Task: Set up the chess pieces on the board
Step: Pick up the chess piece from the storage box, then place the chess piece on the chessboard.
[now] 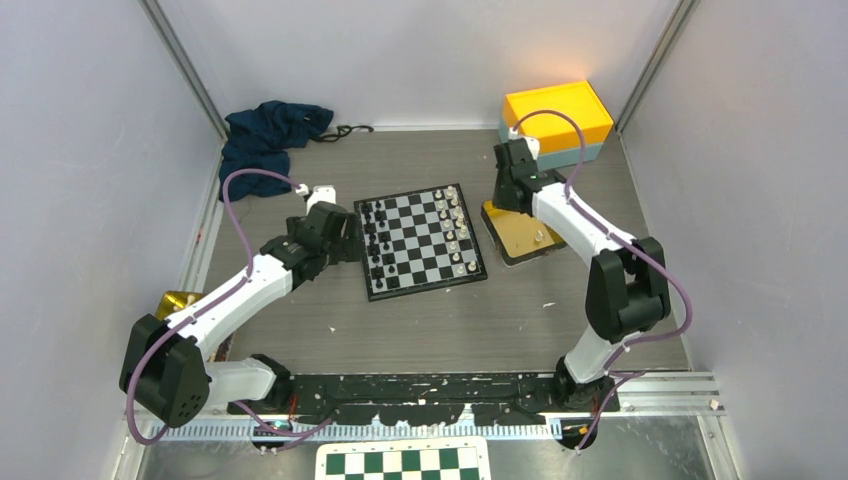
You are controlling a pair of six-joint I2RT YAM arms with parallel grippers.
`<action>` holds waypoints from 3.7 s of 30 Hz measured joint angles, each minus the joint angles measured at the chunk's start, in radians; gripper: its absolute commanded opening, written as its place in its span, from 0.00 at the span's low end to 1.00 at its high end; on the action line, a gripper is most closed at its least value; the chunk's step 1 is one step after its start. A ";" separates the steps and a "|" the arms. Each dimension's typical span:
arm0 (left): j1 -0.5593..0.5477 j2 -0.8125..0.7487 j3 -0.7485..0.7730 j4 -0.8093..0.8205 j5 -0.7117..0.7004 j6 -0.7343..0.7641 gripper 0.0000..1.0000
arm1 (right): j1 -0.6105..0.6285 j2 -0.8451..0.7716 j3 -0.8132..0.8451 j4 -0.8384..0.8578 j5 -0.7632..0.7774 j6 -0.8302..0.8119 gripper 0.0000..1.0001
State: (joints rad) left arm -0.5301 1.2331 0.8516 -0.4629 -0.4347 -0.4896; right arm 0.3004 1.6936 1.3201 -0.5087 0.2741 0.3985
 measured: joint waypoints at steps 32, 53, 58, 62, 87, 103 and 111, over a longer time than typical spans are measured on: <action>-0.006 -0.001 -0.007 0.002 0.009 -0.003 1.00 | 0.270 -0.013 -0.124 -0.007 -0.004 0.023 0.07; -0.006 -0.001 -0.009 0.002 0.008 -0.003 1.00 | 0.270 0.083 -0.125 0.050 -0.030 0.014 0.06; -0.006 -0.001 -0.009 0.002 0.008 -0.003 1.00 | 0.270 0.086 -0.125 0.062 -0.030 0.011 0.07; -0.006 -0.001 -0.009 0.002 0.008 -0.003 1.00 | 0.270 0.088 -0.125 0.067 -0.030 0.004 0.08; -0.006 -0.001 -0.013 0.002 0.009 -0.003 1.00 | 0.270 0.090 -0.125 0.066 -0.029 -0.004 0.34; -0.006 -0.001 -0.013 0.001 0.009 -0.003 1.00 | 0.274 0.025 -0.109 -0.016 -0.027 -0.011 0.36; -0.006 -0.001 -0.015 0.002 0.009 -0.003 1.00 | 0.277 -0.108 -0.084 -0.071 0.014 -0.010 0.38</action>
State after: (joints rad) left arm -0.5358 1.2320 0.8364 -0.4614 -0.4255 -0.4931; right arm 0.5770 1.5860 1.2366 -0.5800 0.2886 0.3882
